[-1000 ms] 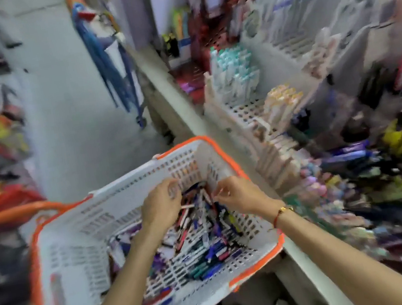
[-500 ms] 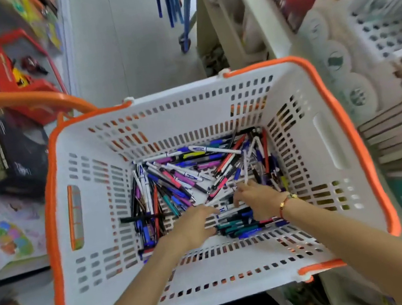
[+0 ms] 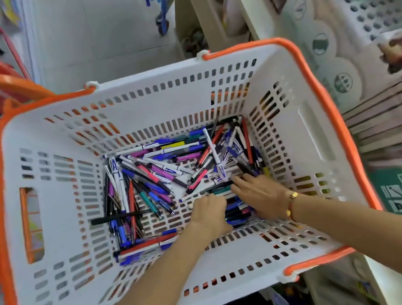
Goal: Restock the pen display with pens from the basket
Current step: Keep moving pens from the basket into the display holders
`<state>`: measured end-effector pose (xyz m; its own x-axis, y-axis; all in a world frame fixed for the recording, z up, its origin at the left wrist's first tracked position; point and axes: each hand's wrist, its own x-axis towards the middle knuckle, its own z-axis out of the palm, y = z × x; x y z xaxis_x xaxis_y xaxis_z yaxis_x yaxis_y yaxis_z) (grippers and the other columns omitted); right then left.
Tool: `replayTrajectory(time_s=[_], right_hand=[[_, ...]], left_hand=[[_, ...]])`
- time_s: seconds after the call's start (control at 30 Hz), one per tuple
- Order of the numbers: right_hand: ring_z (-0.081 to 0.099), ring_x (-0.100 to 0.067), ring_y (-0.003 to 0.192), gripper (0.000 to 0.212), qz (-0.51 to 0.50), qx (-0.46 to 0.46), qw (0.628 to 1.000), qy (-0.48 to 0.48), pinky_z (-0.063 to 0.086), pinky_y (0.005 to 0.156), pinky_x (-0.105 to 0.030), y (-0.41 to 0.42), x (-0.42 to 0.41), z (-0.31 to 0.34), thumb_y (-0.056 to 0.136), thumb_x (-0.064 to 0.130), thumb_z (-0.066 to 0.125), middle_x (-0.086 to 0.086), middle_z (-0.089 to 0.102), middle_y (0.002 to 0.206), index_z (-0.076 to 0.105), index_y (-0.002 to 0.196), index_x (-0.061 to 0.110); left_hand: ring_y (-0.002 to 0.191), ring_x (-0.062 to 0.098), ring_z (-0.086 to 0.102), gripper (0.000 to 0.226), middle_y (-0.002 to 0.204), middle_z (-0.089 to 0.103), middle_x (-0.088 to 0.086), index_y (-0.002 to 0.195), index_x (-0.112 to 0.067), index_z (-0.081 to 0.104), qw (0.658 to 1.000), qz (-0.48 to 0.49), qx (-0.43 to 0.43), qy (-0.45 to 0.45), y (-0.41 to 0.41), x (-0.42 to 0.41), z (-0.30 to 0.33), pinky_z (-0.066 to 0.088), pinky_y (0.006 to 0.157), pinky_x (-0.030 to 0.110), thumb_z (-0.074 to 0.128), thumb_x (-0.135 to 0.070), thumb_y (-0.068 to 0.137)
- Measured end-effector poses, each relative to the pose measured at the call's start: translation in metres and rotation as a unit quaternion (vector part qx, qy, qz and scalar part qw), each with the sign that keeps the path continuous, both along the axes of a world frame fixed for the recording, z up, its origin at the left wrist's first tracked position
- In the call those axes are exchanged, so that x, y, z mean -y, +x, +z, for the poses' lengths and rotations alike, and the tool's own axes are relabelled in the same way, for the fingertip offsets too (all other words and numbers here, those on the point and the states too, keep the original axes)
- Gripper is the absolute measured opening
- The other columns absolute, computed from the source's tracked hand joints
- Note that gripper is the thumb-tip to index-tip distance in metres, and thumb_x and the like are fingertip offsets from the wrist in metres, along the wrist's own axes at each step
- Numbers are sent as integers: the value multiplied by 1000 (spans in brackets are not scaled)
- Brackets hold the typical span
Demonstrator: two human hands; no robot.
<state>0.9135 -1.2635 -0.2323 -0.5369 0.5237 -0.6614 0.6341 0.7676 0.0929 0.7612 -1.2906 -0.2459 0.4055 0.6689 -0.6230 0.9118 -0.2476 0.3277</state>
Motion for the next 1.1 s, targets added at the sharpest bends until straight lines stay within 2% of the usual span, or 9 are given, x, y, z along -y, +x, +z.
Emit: replayTrajectory(time_s=[0.13,0.37,0.53,0.67,0.8,0.87,0.93,1.03,1.1], right_hand=[[57,-27,108,53,-15,-10,1000,-6,53,79,-39,-2,-5,-3,87,22,68,-9,42,137,41,131,10],[61,-22,99,36,-86,11,992,-91,52,79,-32,-8,-23,11,88,22,69,-5,56,123,58,120,10],[56,-20,104,58,-213,-11,958,-194,51,85,-30,-11,-48,26,77,16,79,-3,60,123,56,131,17],[57,-21,112,60,-305,-85,924,-216,51,93,-32,-8,-54,39,80,1,70,-5,58,125,54,135,18],[58,-21,112,52,-358,-123,901,-213,51,95,-31,3,-50,40,85,-6,57,-5,60,126,56,132,17],[60,-19,108,37,-413,-187,873,-179,50,92,-27,4,-47,39,93,1,53,-5,62,123,58,128,14],[62,-11,97,26,-470,-273,829,-132,48,80,-20,1,-43,40,101,13,47,-6,63,115,60,124,11],[67,-12,92,32,-570,-399,695,-179,50,75,-24,-16,-38,52,105,36,33,-6,62,98,59,103,18],[68,-18,96,39,-609,-450,602,-253,54,83,-29,-29,-39,64,104,47,26,-5,66,102,57,111,23]], left_hand=[[80,25,57,44,87,58,8,99,-7,64,998,36,11,-48,8,-4,1,41,65,31,69,-47,80],[108,26,59,37,117,61,10,115,-9,58,998,-27,-53,-6,31,2,-1,45,82,33,64,-35,89],[116,22,56,38,125,59,6,130,-12,50,986,-128,-100,-33,46,-3,-2,42,85,30,45,-35,100],[97,25,59,31,107,61,9,121,-9,57,982,-115,-68,-132,33,-9,7,41,75,30,44,-29,99],[76,15,54,13,96,58,7,107,-12,55,958,35,78,-274,-3,-11,10,44,69,24,45,-18,100],[73,6,56,14,98,63,4,112,-11,52,931,130,166,-299,-26,-13,25,46,65,15,43,-14,103],[79,6,59,9,101,64,4,106,-13,51,897,216,239,-302,-46,-15,47,50,70,17,43,-17,104],[75,6,58,9,88,57,-1,95,-15,52,821,323,329,-336,-63,-15,69,53,64,19,49,-21,101],[72,6,57,7,84,58,-3,100,-15,53,760,347,381,-394,-66,-18,76,50,61,20,55,-22,98]])
